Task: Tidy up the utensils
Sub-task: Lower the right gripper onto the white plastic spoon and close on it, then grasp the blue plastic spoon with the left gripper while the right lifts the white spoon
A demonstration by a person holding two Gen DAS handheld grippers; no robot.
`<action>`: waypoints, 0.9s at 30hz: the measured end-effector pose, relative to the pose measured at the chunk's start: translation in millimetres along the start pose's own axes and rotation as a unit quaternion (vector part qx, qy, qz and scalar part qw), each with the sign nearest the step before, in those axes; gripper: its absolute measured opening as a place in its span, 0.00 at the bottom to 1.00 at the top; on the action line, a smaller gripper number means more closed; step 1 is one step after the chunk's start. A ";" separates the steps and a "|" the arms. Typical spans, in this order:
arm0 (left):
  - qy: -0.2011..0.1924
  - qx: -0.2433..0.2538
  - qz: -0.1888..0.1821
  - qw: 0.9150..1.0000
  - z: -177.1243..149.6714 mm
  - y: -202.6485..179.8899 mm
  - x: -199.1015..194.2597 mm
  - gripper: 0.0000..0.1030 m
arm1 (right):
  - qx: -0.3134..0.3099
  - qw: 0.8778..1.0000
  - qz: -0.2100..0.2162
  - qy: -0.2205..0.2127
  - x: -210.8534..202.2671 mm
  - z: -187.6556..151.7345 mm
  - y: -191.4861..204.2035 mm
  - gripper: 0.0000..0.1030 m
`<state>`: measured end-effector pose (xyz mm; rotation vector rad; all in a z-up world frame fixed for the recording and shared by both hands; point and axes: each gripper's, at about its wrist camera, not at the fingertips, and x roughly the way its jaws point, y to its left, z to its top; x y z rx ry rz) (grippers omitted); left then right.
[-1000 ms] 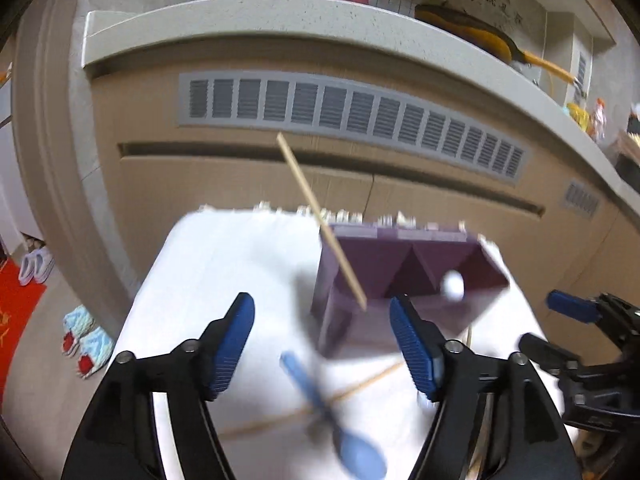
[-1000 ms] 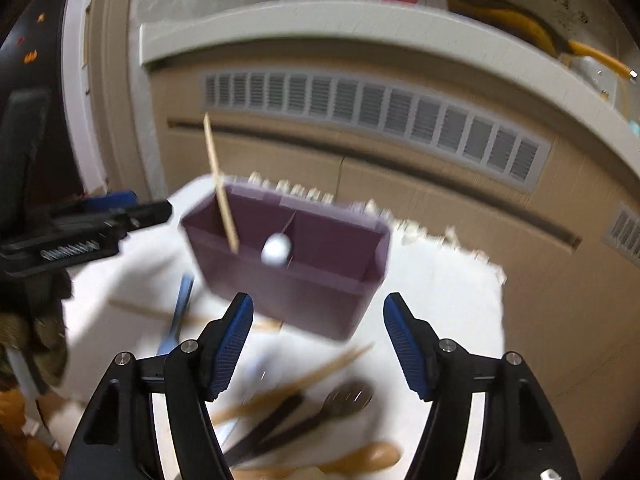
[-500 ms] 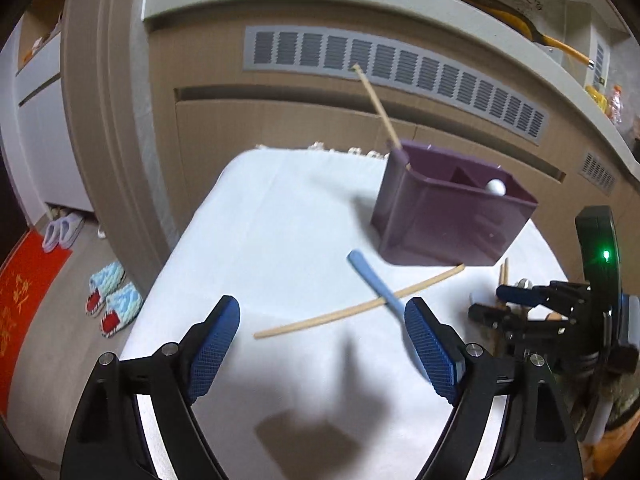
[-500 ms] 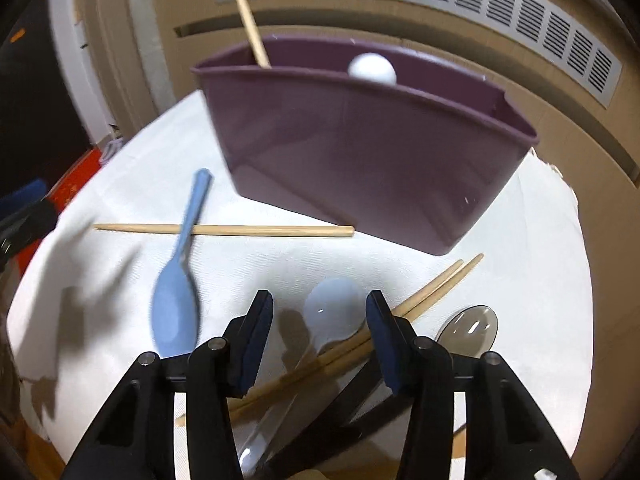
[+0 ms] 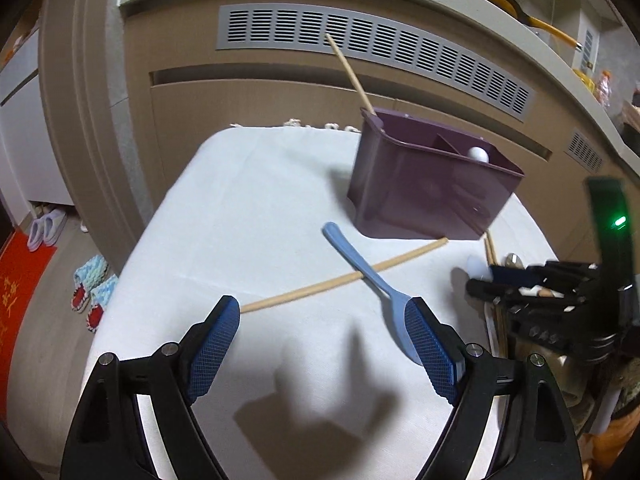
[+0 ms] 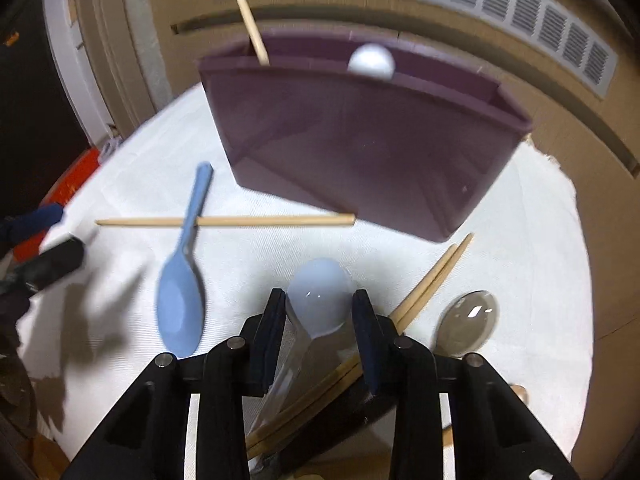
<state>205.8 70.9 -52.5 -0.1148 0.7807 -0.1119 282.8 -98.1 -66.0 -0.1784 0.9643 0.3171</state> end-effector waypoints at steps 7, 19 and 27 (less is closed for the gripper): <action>0.020 -0.004 -0.013 1.000 4.8 -10.2 6.0 0.82 | 0.009 0.994 0.001 -0.105 -76.9 -2.2 -14.9 0.31; 0.167 -0.060 -0.014 0.984 63.4 -4.8 101.3 0.54 | -0.012 0.985 -0.011 -0.173 -122.3 -15.2 -8.9 0.31; 0.211 0.002 0.053 0.976 76.4 -33.9 132.8 0.49 | -0.009 0.985 -0.011 -0.171 -123.4 -23.6 -16.9 0.31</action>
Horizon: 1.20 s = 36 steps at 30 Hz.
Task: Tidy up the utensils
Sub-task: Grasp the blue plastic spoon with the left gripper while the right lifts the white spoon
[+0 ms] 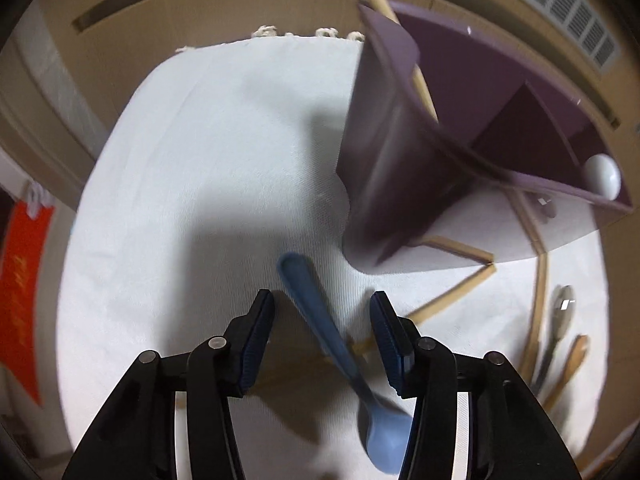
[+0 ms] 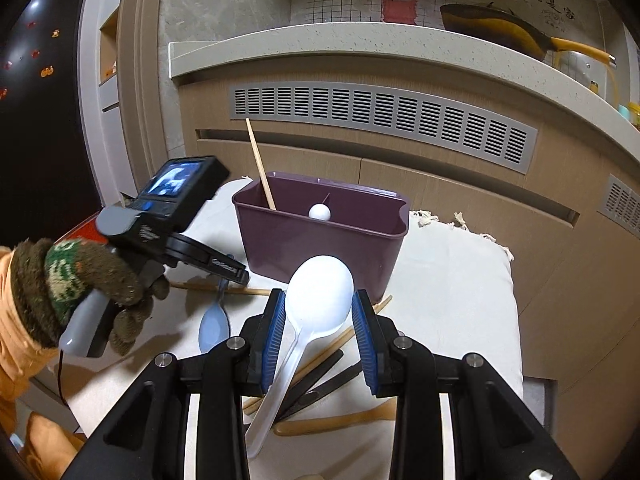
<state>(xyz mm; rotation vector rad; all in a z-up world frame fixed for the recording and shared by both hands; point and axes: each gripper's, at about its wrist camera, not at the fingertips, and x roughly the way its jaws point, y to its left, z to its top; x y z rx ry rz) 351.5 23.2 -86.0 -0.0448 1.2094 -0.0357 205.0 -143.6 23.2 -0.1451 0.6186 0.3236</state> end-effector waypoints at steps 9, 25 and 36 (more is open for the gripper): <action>-0.026 0.019 -0.022 0.999 -17.4 -7.1 -13.6 0.15 | 0.004 1.000 0.001 0.001 -9.3 -5.1 -1.2 0.31; -0.238 0.045 -0.108 0.964 -125.6 -4.1 -146.6 0.12 | 0.006 1.000 -0.006 -0.006 -49.5 -16.3 1.8 0.31; -0.394 0.101 -0.100 0.908 -94.2 -29.8 -283.3 0.12 | -0.023 0.990 -0.053 -0.132 -112.0 59.2 -3.5 0.31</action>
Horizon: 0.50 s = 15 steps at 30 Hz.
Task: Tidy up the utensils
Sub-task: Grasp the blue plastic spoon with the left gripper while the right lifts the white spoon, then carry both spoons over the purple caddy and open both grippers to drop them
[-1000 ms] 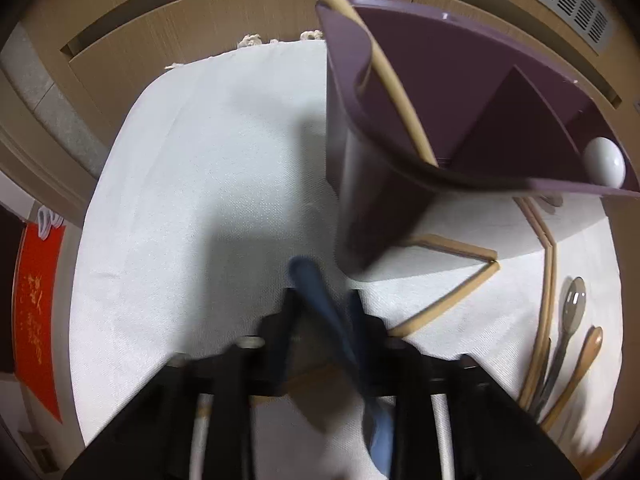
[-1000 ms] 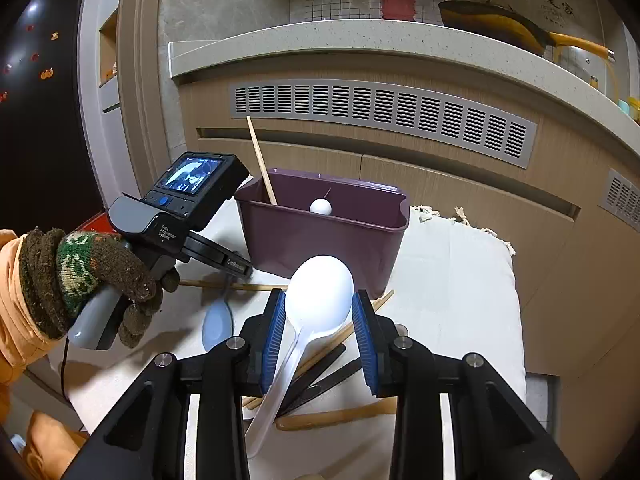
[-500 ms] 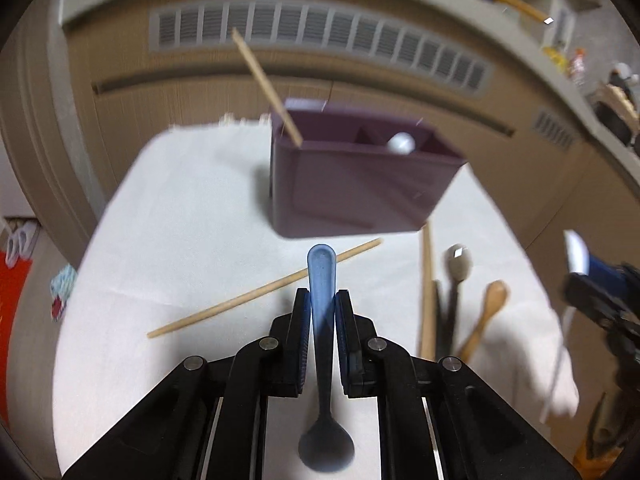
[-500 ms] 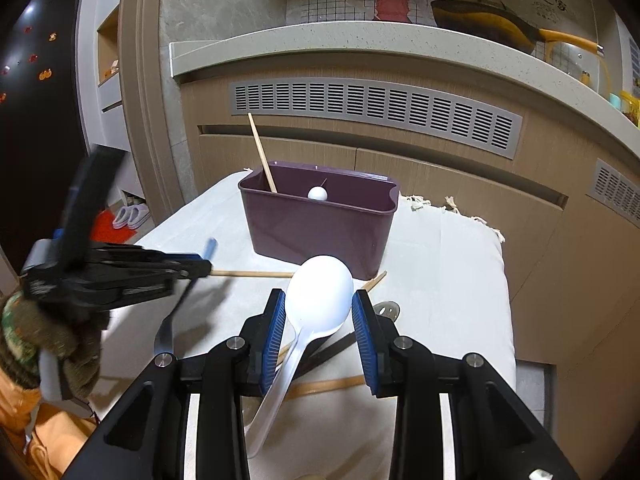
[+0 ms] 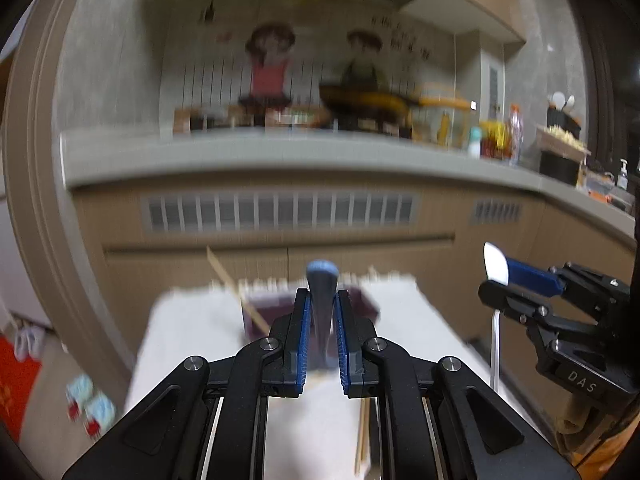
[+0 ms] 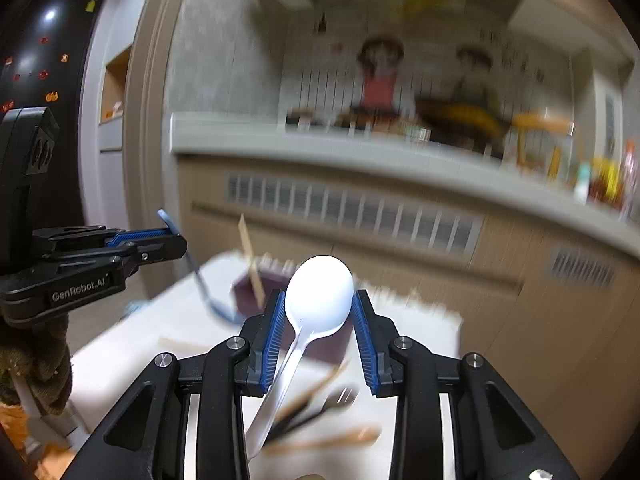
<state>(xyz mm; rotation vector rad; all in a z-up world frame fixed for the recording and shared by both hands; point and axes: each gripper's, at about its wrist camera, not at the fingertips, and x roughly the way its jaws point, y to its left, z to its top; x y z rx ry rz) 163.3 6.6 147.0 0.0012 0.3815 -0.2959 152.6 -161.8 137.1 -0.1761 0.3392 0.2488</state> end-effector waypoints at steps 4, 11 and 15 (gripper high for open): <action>-0.039 0.023 0.020 0.999 52.1 -1.8 2.7 0.12 | -0.015 0.998 -0.041 -0.055 1.8 56.4 -12.0 0.31; -0.084 0.036 0.039 0.995 105.9 7.5 22.1 0.12 | -0.018 0.991 -0.074 -0.113 23.2 108.9 -31.7 0.31; -0.096 0.037 0.037 0.994 110.8 13.9 46.1 0.12 | -0.027 0.989 -0.080 -0.122 50.4 112.2 -35.9 0.31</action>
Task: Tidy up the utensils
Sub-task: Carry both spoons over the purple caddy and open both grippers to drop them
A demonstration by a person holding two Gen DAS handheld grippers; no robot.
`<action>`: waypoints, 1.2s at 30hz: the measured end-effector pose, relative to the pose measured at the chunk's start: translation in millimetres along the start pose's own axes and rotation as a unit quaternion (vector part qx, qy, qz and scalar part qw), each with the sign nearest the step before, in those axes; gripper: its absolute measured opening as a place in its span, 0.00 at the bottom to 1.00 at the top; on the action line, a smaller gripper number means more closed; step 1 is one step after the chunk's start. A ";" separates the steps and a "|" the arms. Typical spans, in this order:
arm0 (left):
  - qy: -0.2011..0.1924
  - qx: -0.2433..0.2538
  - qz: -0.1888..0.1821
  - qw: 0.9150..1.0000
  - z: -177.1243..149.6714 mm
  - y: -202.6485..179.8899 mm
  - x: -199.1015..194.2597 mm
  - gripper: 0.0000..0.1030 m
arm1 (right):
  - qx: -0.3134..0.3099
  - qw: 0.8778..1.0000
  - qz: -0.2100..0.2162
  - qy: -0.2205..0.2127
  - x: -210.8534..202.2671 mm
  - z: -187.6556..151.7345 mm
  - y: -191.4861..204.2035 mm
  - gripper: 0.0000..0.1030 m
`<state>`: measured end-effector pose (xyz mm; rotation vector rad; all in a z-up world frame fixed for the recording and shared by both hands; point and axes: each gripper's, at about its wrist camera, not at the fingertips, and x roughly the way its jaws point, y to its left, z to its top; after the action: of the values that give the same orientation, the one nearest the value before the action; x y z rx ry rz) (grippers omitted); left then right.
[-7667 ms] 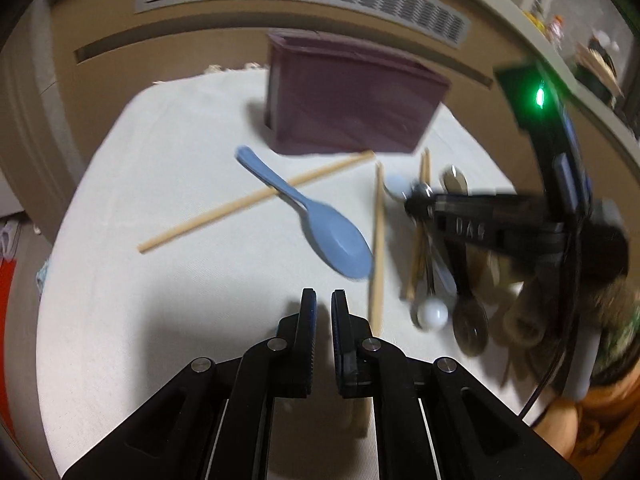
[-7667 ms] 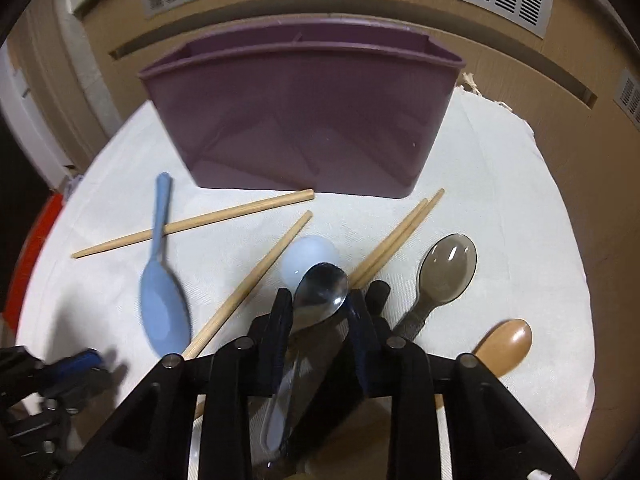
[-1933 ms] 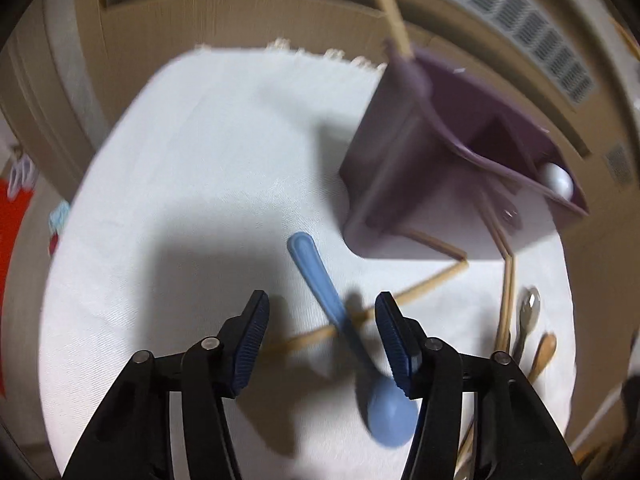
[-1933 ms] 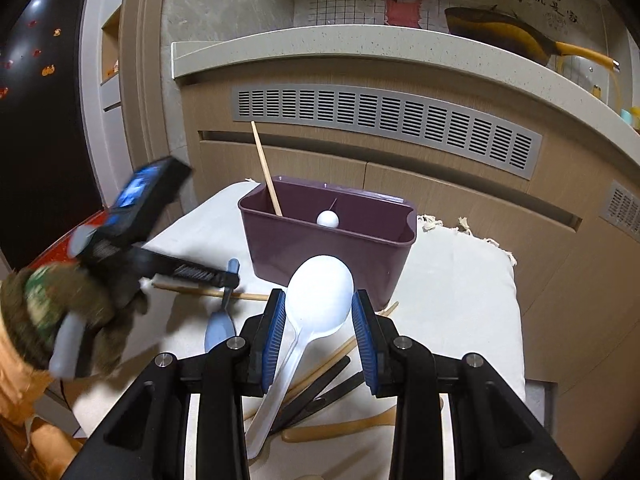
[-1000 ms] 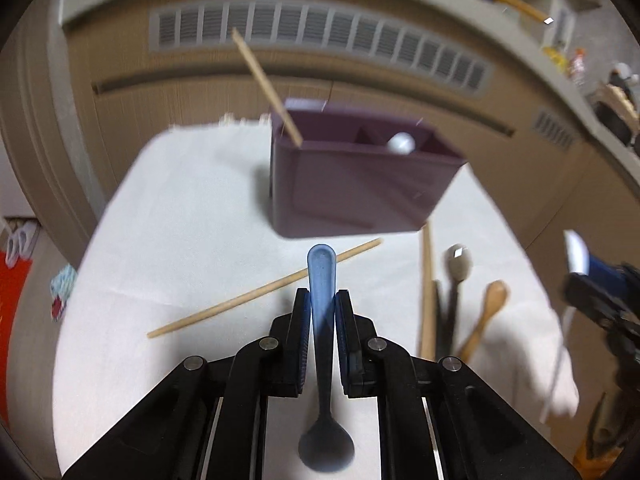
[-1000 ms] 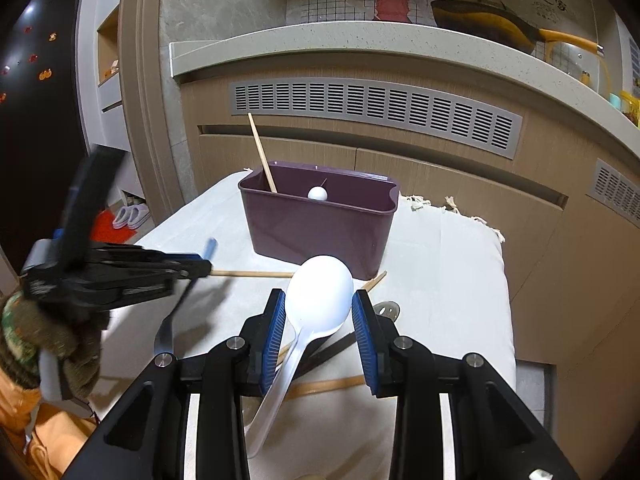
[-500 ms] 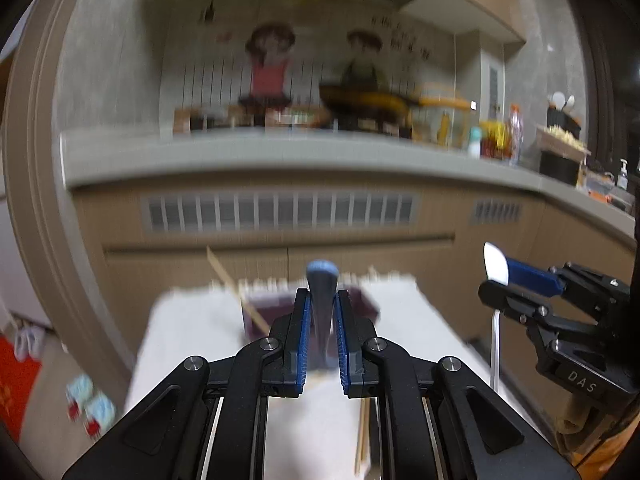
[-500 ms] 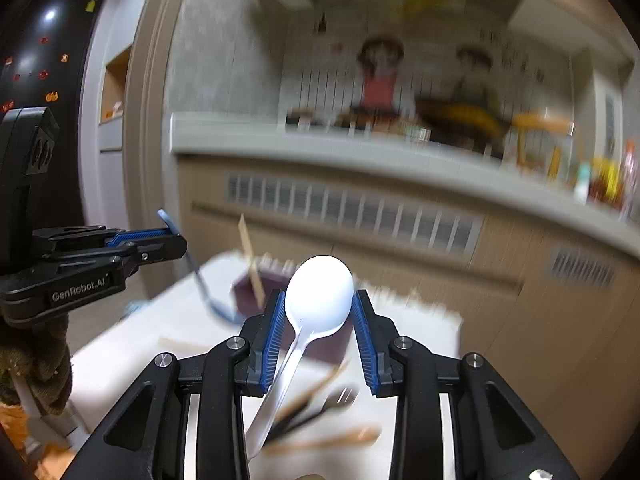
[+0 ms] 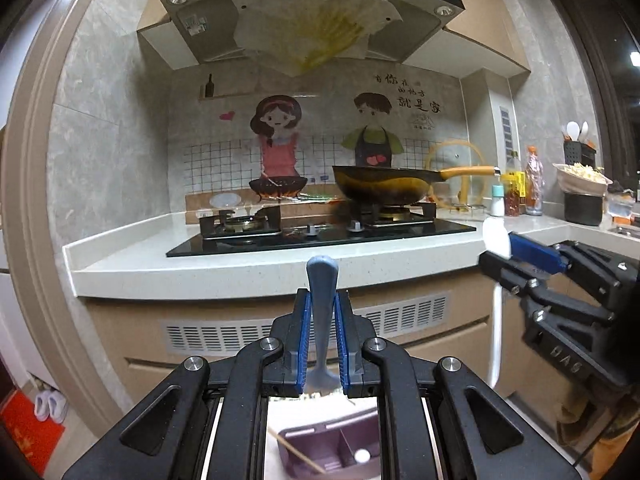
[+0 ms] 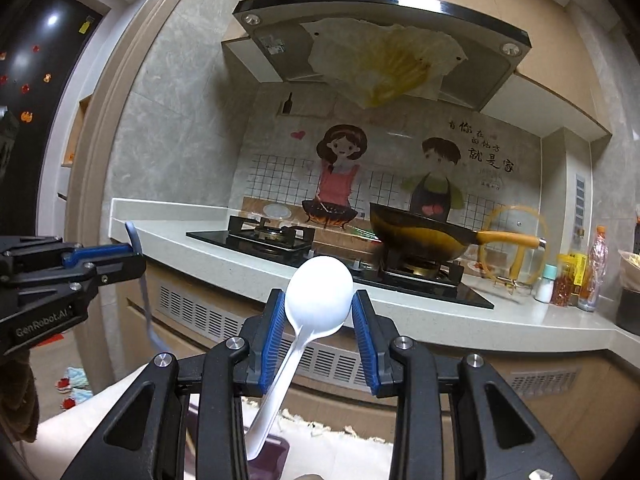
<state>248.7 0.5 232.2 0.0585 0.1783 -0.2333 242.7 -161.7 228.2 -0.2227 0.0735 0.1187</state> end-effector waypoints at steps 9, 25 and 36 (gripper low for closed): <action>0.061 -0.025 -0.017 0.998 -57.6 19.9 85.6 0.12 | 0.002 0.998 0.024 0.056 85.2 -63.3 14.0 0.31; 0.182 -0.088 -0.029 0.979 -160.2 49.1 131.9 0.12 | -0.027 0.986 0.031 0.161 148.6 -193.0 53.4 0.31; 0.261 -0.088 -0.029 0.961 -213.4 42.4 103.5 0.15 | -0.013 0.976 0.070 0.207 131.3 -209.5 48.8 0.53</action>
<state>321.7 35.2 5.2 -0.0645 0.7273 -0.2564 354.1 -147.1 2.7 -0.2664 0.5034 0.2117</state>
